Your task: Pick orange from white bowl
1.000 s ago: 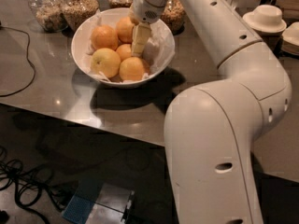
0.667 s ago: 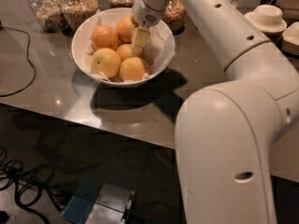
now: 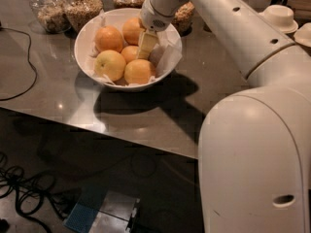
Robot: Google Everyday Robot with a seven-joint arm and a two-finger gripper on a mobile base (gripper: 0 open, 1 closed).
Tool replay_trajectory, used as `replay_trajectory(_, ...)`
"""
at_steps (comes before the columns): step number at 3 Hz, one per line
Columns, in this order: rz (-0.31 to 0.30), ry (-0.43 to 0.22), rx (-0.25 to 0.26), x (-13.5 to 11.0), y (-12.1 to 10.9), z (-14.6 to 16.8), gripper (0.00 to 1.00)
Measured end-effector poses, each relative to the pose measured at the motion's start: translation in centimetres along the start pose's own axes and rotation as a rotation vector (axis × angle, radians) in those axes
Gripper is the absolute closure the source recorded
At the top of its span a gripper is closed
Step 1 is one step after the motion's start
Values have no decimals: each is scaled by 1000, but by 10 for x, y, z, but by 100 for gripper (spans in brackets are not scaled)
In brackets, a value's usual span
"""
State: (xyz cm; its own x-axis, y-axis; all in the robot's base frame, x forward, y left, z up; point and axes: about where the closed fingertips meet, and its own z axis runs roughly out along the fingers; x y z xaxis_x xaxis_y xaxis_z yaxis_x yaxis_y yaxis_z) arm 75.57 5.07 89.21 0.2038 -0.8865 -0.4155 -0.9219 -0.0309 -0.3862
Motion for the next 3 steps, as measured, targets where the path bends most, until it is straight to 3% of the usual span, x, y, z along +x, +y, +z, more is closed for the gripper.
replay_trajectory(1,36,-14,65,1,2,-18,98)
replay_trajectory(2,39,-15,72,0,1,-22,100)
replay_trajectory(3,79,-29,144,-5,2,-36,100)
